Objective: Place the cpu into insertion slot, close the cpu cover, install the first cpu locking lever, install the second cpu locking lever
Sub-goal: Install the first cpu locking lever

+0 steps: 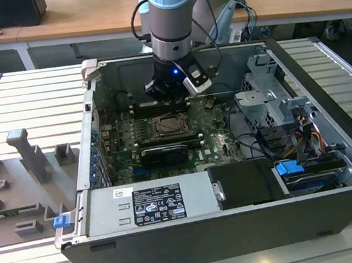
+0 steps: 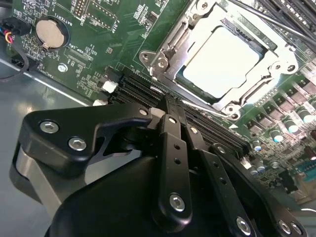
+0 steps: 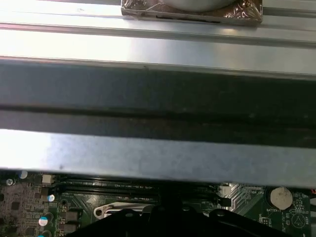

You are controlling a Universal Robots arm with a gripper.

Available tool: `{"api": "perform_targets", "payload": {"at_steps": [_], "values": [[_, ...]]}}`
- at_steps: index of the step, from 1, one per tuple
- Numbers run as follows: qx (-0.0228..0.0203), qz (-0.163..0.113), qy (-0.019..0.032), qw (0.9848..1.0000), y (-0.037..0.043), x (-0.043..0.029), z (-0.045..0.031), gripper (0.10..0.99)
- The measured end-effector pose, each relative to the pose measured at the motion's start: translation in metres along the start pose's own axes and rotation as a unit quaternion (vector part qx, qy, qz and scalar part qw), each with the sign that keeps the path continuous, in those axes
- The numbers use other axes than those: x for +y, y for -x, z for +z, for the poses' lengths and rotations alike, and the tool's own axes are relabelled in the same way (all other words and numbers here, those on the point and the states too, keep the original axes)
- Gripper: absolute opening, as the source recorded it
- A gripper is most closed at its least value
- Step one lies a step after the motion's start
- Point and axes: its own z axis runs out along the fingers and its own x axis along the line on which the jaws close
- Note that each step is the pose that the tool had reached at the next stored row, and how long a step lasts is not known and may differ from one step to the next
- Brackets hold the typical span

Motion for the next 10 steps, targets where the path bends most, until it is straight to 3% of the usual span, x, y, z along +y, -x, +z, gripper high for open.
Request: {"api": "perform_targets", "payload": {"at_steps": [4,10], "values": [[0.0,0.0,-0.0006,1.0,0.0019,-0.0008,0.0045,0.106],[0.0004,0.0,-0.0067,1.0,0.0022,-0.001,0.0064,0.106]]}}
